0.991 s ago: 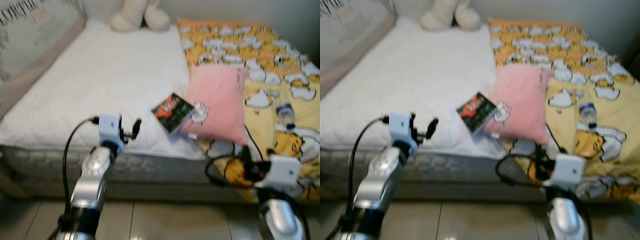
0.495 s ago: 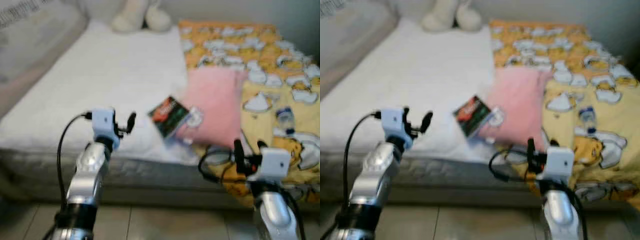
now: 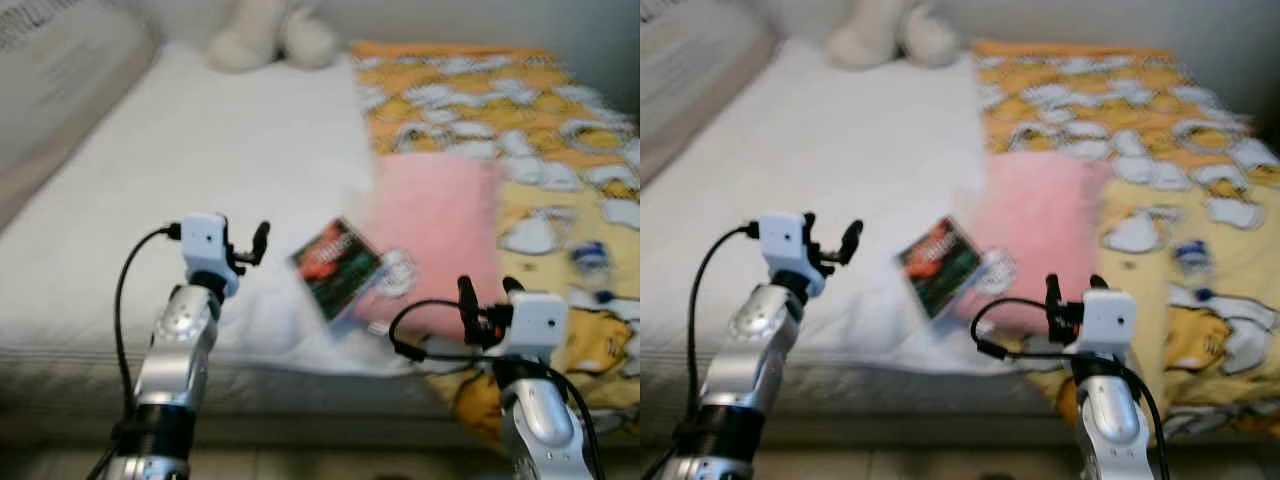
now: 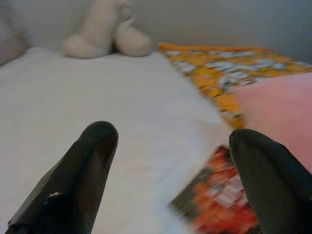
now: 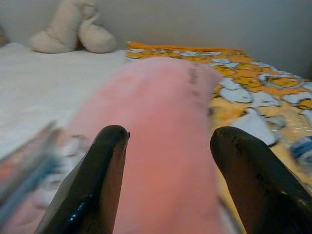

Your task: Clean up the room

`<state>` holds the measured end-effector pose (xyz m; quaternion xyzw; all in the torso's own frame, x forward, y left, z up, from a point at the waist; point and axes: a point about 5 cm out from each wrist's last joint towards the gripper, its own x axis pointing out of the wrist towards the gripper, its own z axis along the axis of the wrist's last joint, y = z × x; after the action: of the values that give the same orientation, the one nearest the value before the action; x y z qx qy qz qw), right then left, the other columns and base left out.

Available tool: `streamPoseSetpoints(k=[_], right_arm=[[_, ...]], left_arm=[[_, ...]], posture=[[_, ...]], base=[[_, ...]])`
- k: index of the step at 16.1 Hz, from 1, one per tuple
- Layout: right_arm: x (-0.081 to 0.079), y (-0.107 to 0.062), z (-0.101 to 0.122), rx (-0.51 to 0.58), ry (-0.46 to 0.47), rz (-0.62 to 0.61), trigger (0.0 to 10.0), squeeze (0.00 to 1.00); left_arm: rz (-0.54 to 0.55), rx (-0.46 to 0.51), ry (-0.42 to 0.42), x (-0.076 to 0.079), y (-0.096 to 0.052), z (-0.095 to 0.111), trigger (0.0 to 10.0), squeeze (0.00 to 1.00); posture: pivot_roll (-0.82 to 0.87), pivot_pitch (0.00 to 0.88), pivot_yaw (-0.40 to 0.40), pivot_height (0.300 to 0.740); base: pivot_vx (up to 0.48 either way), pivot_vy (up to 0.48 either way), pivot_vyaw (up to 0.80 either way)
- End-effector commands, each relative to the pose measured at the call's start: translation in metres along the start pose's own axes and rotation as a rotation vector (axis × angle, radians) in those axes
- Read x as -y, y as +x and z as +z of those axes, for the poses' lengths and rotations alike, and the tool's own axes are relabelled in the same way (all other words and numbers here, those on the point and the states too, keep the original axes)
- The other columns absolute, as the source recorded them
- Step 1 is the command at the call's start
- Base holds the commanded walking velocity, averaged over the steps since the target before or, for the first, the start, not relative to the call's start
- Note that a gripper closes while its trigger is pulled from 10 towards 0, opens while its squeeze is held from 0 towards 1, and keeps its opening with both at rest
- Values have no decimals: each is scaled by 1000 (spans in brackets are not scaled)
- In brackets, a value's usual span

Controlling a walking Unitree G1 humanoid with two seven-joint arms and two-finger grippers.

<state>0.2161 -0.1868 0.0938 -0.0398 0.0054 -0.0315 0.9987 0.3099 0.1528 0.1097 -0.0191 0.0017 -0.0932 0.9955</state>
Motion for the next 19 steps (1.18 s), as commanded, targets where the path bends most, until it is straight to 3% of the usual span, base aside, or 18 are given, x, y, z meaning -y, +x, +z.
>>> streamPoseSetpoints(k=[1,3,7,9,11,13,14,17,19], right_arm=[[4,1,2,6,-8,-8,10000,4],[-1,6,3,12,-1,21,10000,4],[-40,47,7,31,73,105,10000,0],[-58,62,-9,-23,43,125,10000,0],[-76,74,-36,-133,13,151,10000,0],[-88,76,-50,-214,49,154,10000,0],[-103,76,-52,-241,83,173,10000,4],[-149,78,-36,-180,124,280,10000,0],[-157,80,-28,-146,118,301,10000,0]], left_arm=[[-4,10,-6,3,0,2,10000,0],[-6,20,-25,1,-2,3,10000,0],[-4,36,10,-6,-13,14,10000,0],[0,37,73,-21,-22,27,10000,0],[17,36,141,-39,-30,39,10000,0],[41,30,161,-48,-37,45,10000,0],[51,29,174,-52,-41,48,10000,0],[53,12,175,-48,-48,49,10000,0],[45,15,163,-42,-45,47,10000,0]], posture=[[5,0,9,736],[12,6,13,736],[88,122,42,736],[187,229,71,736],[241,272,81,736],[285,291,77,736],[297,294,76,736],[293,288,59,736],[279,277,49,736]], base=[[450,0,0],[452,0,0],[0,0,0],[0,0,0],[0,0,0],[0,0,0],[0,0,0],[0,0,0],[0,0,0]])
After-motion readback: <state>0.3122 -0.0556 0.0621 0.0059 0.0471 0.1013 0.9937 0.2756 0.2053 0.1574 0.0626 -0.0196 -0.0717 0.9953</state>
